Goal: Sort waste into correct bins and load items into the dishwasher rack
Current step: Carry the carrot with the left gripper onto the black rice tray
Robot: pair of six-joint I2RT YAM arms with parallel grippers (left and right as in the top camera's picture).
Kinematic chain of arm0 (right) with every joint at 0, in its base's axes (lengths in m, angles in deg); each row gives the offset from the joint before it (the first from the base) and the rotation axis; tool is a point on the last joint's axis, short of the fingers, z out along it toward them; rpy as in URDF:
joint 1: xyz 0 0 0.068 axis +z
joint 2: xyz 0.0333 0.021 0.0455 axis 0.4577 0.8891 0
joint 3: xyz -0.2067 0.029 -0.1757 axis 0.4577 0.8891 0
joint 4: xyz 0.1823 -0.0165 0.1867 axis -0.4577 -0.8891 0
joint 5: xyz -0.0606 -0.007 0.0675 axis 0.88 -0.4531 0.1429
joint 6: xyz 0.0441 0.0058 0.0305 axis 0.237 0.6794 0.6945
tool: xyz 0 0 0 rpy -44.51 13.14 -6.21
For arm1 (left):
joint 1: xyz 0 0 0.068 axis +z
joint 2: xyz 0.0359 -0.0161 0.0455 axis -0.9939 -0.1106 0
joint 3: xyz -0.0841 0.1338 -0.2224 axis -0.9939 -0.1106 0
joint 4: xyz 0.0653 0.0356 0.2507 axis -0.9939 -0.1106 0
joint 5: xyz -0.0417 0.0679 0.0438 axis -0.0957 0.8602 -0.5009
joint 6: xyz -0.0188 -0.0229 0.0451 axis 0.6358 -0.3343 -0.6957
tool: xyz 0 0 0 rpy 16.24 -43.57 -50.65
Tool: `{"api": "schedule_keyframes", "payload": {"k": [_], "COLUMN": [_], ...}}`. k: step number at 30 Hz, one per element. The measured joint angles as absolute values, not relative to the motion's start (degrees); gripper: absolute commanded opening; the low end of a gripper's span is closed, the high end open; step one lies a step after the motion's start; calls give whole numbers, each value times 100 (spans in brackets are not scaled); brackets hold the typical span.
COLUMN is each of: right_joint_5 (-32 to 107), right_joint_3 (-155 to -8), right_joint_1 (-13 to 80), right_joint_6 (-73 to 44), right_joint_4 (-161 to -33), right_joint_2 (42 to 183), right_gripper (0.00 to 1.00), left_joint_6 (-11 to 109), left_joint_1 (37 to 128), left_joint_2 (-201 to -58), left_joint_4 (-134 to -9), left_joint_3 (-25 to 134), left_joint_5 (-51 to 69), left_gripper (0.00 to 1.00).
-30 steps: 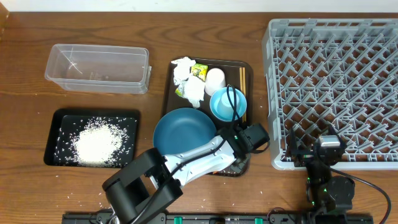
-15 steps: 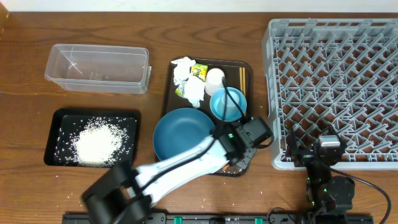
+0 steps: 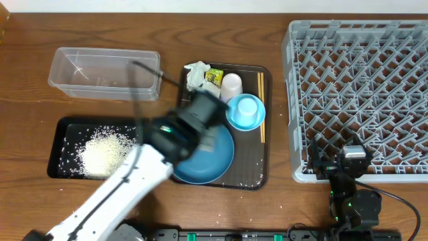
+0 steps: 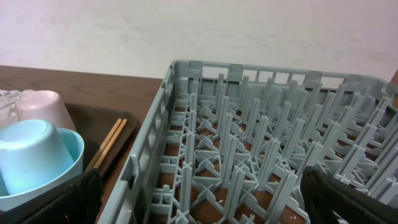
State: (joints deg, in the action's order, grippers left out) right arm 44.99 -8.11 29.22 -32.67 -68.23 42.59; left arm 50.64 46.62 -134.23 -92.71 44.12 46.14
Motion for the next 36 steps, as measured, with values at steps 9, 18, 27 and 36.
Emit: {"api": "schedule_keyframes", "payload": {"k": [9,18,27,36], "right_joint_5": [4499,4499,4499,4499], "right_joint_3": [-811,-811,-811,-811], "right_joint_1": [2922,2922,2922,2922], "right_joint_6": [-3269,-3269,-3267,-3269], "right_joint_4": [-6826,-6826,-6826,-6826], "right_joint_2": [4259,4259,4259,4259], "right_gripper": [99,99,99,99], "left_joint_6": [5064,5974,6308,6395], "left_joint_1": [7575,9514,10419,10729], "left_joint_2": [-13332,-13961,-14927,-15362], "left_joint_4": [-9494,-9284,-9035,-8972], "left_joint_3": [4410,4270,4262,4259], "left_joint_5": [5055,4887,4284,4174], "left_gripper": [23,24,25,38]}}
